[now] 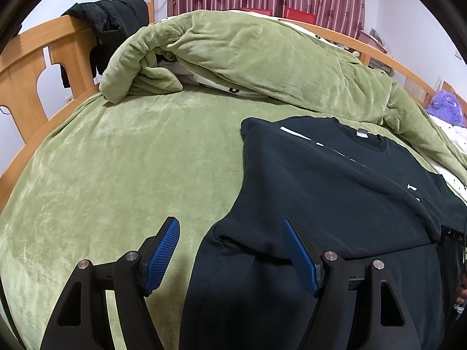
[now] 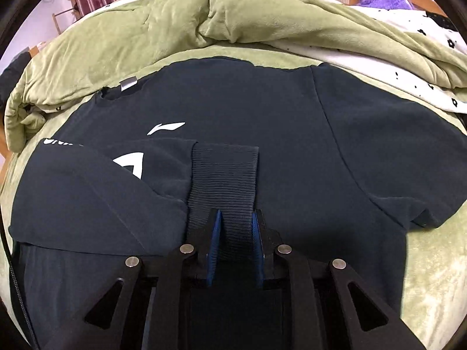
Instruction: Fold small clothes
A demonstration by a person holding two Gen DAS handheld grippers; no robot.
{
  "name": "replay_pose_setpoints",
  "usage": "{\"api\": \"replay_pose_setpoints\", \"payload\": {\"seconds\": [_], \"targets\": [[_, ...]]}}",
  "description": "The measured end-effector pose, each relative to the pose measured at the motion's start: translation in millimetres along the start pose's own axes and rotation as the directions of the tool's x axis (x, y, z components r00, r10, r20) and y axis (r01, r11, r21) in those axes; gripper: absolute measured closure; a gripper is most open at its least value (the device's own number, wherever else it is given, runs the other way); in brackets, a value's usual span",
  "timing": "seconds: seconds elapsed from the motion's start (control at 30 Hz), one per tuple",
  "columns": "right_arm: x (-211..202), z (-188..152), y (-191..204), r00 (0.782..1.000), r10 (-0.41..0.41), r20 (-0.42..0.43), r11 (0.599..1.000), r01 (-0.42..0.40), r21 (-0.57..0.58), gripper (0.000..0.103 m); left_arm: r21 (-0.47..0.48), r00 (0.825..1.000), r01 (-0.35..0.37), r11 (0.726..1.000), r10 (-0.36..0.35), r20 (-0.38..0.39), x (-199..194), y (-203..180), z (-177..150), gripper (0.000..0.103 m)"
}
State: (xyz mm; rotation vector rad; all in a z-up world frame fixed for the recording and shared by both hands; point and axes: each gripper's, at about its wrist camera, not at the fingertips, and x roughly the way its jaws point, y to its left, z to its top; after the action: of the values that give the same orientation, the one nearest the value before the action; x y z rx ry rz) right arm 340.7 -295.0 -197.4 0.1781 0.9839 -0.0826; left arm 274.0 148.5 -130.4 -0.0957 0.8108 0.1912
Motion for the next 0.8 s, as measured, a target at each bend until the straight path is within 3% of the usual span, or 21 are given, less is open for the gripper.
{"api": "replay_pose_setpoints", "payload": {"seconds": [0.1,0.23,0.4,0.53,0.67,0.8], "targets": [[-16.3,4.6,-2.3,0.999,-0.01,0.039,1.0,0.01,-0.015,0.076,0.012,1.0,0.0,1.0,0.0,0.001,-1.1,-5.0,-1.3,0.032],[-45.1,11.6,-16.0,0.994,-0.015,0.11,1.0,0.014,0.009,0.053,0.032,1.0,0.001,0.999,-0.002,0.013,-7.4,-11.7,-2.0,0.032],[-73.1,15.6,-45.2,0.983,-0.042,0.177,0.998,0.032,0.057,0.042,0.05,1.0,0.002,0.999,-0.003,0.027,-16.9,-20.6,-2.2,0.032],[-86.2,13.4,-71.0,0.977,-0.086,0.198,0.994,0.071,0.08,0.036,0.052,0.999,0.006,0.999,-0.008,0.039,-23.9,-29.9,0.1,0.032],[-96.7,8.0,-101.9,0.972,-0.099,0.211,0.989,0.074,0.126,0.036,0.06,0.998,0.008,0.998,-0.012,0.064,-29.4,-43.3,0.0,0.032],[-98.2,2.9,-129.7,0.963,-0.155,0.22,0.982,0.126,0.14,0.036,0.091,0.996,-0.011,0.996,0.003,0.084,-27.6,-56.0,-2.3,0.032]]}}
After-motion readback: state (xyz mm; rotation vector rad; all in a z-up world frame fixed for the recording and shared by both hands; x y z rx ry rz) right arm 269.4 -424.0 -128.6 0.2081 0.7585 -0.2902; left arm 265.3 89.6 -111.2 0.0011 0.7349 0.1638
